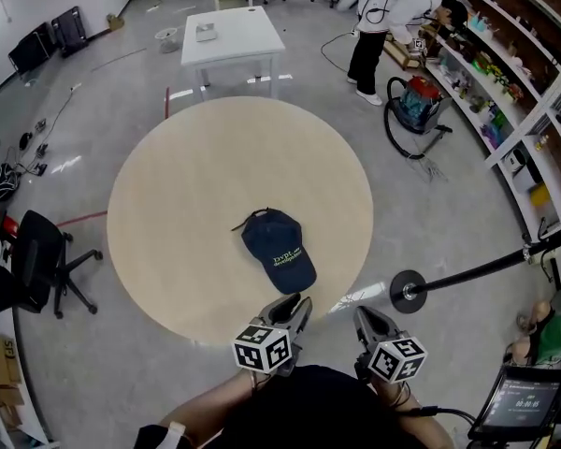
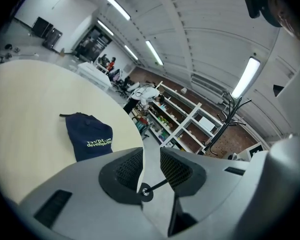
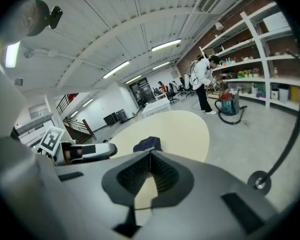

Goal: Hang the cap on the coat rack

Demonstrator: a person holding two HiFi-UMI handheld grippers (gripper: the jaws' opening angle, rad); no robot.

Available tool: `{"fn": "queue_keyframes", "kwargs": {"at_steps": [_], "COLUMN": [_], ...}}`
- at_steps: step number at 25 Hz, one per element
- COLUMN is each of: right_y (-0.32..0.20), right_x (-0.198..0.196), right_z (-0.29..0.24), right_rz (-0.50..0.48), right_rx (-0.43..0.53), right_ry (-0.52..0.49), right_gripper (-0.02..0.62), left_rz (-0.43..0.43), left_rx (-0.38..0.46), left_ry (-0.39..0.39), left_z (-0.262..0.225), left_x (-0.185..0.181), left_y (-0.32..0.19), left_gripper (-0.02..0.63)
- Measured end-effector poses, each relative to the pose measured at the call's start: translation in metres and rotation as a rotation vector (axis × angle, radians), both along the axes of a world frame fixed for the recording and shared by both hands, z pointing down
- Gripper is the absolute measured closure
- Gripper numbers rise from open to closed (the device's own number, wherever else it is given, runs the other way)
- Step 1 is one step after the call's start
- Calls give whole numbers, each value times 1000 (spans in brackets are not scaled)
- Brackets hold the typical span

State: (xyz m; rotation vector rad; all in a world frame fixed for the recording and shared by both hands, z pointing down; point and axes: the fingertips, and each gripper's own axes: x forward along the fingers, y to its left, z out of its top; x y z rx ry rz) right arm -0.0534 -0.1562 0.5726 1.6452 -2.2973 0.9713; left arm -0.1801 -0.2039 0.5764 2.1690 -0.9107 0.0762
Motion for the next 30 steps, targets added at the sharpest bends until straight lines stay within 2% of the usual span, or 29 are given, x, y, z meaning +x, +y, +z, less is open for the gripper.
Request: {"fn": "queue_keyframes", "kwargs": {"at_steps": [11, 17, 21, 27, 30], "right_y": [-87, -127, -149, -179, -189], "right_x": [-44, -44, -42, -42, -53], "right_z": [6, 20, 31, 50, 62], "right_rz": [-89, -154, -224, -255, -313], "right_rx": [-30, -34, -74, -84, -104], "right_ry": [-25, -42, -66, -44, -39], "right_gripper": [591, 591, 591, 589, 552], "left_rz": [-124, -224, -322, -423, -470], "left_rx": [-41, -98, -157, -170, -185], "left_ry": [-92, -180, -200, -271, -294], "left_z": [27, 60, 67, 73, 84], "left_x": [-63, -81, -80, -99, -116], "left_y": [-71, -95, -104, -118, -123], "left_gripper": [495, 495, 494, 494, 494]}}
